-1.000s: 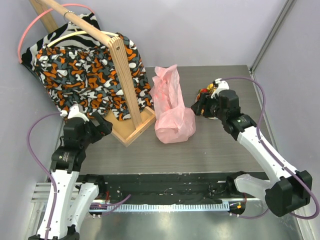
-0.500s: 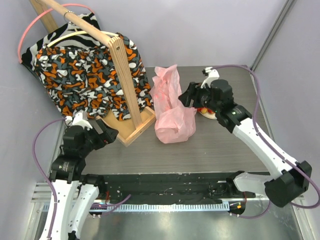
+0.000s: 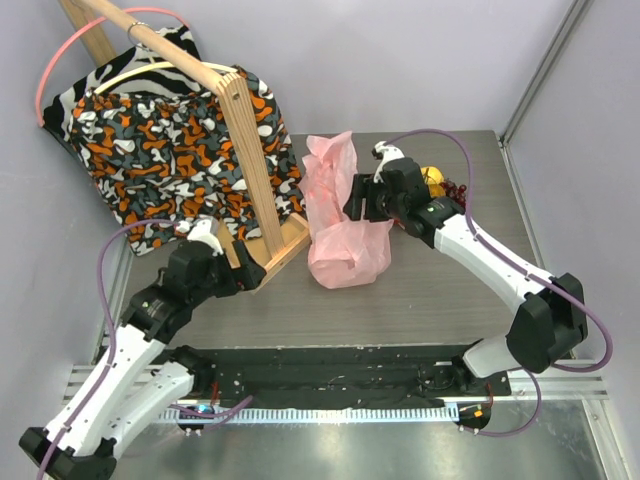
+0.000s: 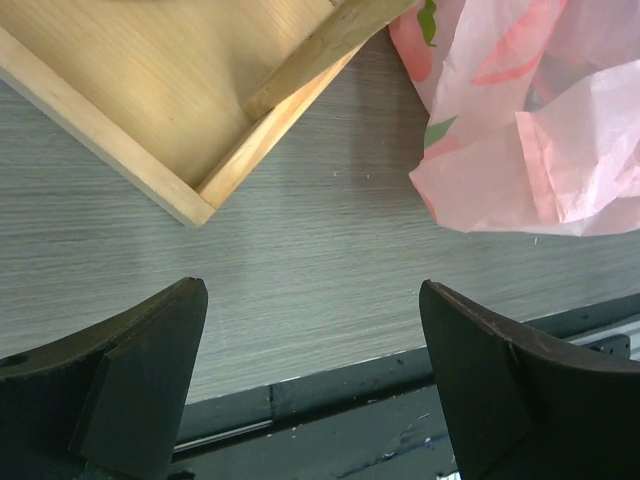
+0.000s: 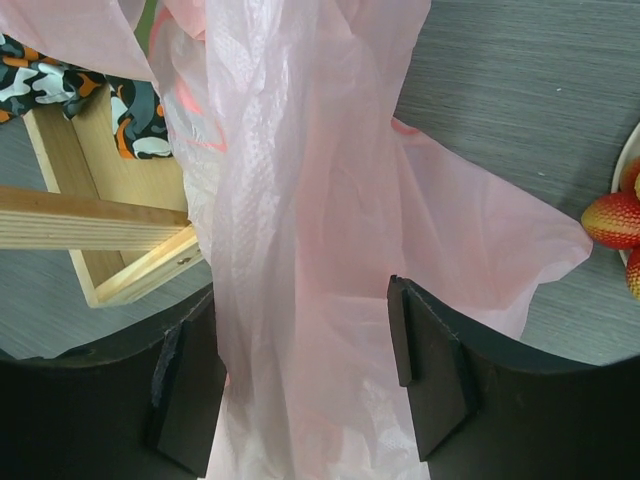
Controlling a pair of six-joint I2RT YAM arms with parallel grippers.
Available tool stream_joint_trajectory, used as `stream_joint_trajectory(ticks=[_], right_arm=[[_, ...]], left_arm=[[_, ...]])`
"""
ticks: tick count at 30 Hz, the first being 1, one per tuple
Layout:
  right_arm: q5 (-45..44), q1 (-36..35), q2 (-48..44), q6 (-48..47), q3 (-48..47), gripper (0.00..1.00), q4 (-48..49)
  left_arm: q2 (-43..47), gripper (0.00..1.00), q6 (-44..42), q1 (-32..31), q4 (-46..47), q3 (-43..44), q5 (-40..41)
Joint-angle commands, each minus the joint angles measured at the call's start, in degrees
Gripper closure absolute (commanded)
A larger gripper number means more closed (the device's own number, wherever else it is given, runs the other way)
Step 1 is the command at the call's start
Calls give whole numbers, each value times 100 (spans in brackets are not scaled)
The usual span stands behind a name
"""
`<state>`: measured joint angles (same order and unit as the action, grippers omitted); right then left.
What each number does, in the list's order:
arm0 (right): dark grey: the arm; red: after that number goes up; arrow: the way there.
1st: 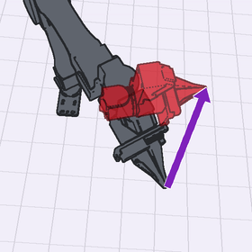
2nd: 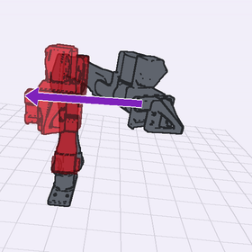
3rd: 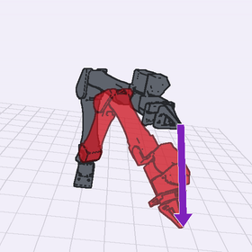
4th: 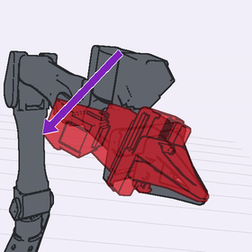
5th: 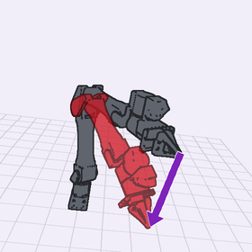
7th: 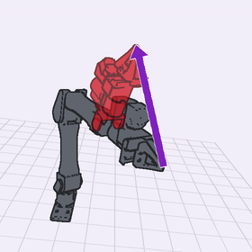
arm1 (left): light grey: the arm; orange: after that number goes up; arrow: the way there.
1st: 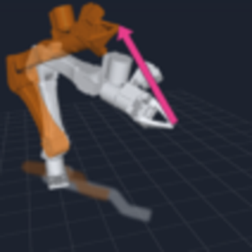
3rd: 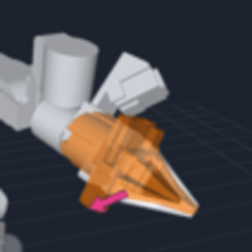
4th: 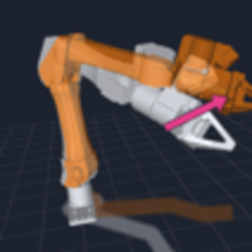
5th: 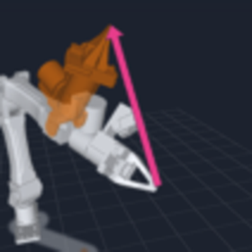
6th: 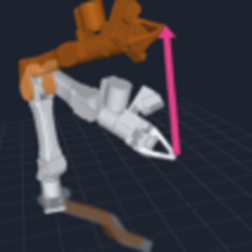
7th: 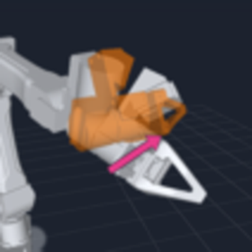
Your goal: Place the fruits into the plastic bag
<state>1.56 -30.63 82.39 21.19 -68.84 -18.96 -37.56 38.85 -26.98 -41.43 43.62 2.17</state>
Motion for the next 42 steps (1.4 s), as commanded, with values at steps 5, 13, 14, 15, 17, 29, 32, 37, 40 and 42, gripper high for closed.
stream_joint_trajectory(ticks=[5,13,14,15,17,29,32,37,40,42], right_arm=[[36,-22,-206,-71,-174,69,86],[573,-22,-406,-536,-209,96,-589],[573,-22,-478,-607,-200,97,-713],[556,-22,-600,-660,-157,97,-827],[442,-13,-915,-757,-78,98,-1056],[160,154,-1954,-765,678,99,-1742],[230,198,-2122,-853,749,99,-1953],[230,224,-2324,-889,898,99,-2041],[283,224,-2377,-880,899,99,-2094],[283,233,-2377,-889,890,99,-2129]], left_arm=[[13,7,562,-202,812,-20,257],[-865,7,255,-851,1005,744,590],[-954,7,194,-957,1066,893,652],[-1059,8,167,-1236,1110,973,757],[-1445,8,71,-1554,1285,1183,985],[-3019,7,-404,-2751,2007,2422,1356],[-3643,6,-632,-2839,2130,2913,1365],[-4486,4,-1063,-2892,2157,3512,1996],[-4812,3,-1196,-2892,1990,3977,2497],[-4927,3,-1248,-2892,1823,4128,2831]])
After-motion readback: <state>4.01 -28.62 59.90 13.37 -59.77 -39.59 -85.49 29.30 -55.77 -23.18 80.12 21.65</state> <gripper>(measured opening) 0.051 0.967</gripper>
